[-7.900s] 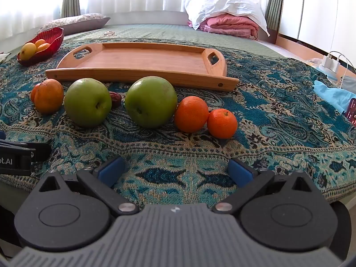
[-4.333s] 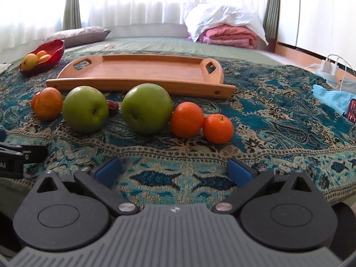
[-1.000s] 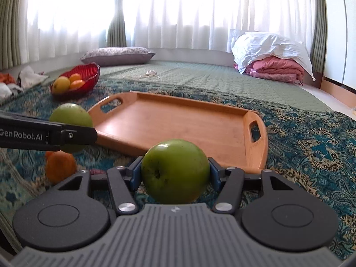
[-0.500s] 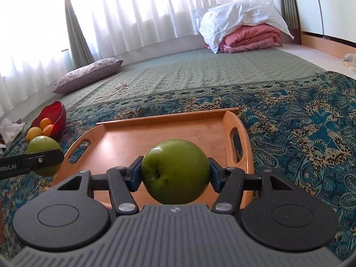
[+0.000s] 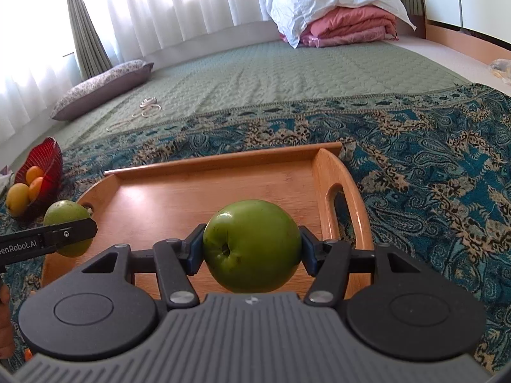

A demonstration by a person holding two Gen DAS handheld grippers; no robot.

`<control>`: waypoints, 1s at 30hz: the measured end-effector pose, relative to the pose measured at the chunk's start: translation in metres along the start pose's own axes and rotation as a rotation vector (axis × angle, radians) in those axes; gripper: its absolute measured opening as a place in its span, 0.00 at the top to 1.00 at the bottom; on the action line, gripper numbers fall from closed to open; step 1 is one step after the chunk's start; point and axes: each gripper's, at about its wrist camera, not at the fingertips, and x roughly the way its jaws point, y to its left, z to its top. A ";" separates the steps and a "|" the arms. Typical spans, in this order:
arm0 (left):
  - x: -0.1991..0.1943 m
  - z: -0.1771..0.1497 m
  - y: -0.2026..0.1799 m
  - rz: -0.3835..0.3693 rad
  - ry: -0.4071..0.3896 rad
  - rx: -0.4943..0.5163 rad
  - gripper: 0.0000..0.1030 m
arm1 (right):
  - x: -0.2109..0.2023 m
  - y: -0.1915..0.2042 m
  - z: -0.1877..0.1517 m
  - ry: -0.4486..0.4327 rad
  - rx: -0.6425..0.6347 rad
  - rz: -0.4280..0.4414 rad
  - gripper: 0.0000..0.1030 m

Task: Organize fruits
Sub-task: 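Carry the left tool's apple over the wooden tray while the right tool carries its apple there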

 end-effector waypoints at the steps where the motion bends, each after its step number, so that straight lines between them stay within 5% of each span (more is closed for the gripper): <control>1: 0.003 0.000 0.000 -0.001 0.005 -0.001 0.50 | 0.003 0.000 0.000 0.010 -0.001 -0.002 0.40; 30: 0.025 -0.008 -0.003 0.036 0.055 0.035 0.50 | 0.028 -0.004 -0.005 0.082 -0.009 -0.011 0.40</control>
